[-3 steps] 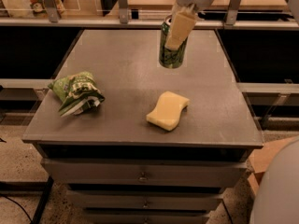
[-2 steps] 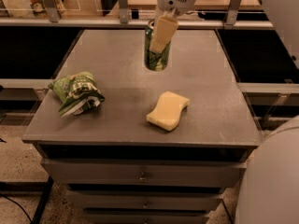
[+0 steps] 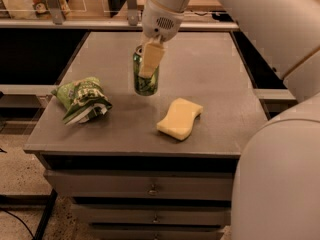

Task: Move green can near green jalapeno chip bag

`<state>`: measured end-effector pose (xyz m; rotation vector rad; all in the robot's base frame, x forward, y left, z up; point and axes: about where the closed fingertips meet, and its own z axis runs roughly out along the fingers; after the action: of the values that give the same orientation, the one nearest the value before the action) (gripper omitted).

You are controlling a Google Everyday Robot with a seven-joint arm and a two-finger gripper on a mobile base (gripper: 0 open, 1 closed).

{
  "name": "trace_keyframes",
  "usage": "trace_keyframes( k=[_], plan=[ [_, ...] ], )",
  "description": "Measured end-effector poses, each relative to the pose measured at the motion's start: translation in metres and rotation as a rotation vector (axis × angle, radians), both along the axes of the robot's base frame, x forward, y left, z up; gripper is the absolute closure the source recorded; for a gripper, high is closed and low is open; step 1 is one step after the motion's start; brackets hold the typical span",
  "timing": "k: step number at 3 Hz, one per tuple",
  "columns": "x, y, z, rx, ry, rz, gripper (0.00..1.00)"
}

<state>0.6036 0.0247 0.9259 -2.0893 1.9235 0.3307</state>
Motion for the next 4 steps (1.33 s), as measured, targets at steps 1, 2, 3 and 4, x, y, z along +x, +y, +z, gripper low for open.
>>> trace_keyframes(
  k=[1, 2, 3, 4],
  plan=[
    [0.000, 0.013, -0.026, 0.017, 0.042, 0.024, 0.82],
    [-0.001, 0.021, -0.037, 0.028, 0.058, 0.046, 0.59],
    [-0.004, 0.026, -0.040, 0.030, 0.061, 0.063, 0.35],
    [-0.004, 0.026, -0.039, 0.030, 0.061, 0.063, 0.12]
  ],
)
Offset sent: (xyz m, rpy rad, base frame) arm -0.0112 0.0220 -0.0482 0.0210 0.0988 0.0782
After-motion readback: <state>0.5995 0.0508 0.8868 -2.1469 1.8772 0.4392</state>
